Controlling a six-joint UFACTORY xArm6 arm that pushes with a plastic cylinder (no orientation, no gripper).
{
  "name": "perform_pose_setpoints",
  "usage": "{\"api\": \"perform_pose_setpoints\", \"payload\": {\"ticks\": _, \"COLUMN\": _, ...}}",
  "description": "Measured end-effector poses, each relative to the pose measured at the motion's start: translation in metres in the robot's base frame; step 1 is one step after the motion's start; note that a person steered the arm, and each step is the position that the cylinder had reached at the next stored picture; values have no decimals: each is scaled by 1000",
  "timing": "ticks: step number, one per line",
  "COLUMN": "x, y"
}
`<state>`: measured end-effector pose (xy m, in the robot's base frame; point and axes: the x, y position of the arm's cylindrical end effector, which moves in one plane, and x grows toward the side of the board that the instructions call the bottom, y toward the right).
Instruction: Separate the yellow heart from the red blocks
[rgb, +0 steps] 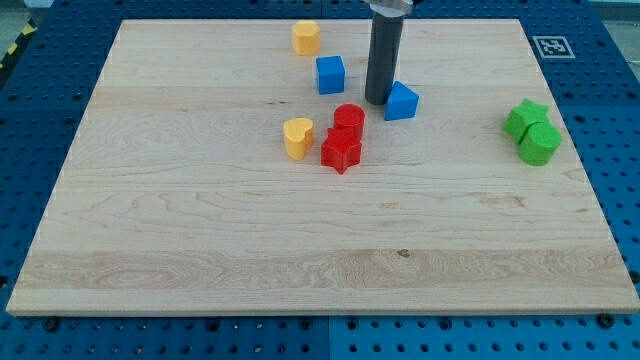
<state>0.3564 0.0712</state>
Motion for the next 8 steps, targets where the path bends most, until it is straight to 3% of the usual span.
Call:
{"api": "perform_pose_setpoints", "payload": {"ticks": 2, "x": 34, "y": -20}}
{"api": "perform_pose_setpoints", "payload": {"ticks": 8, "x": 52, "y": -51}}
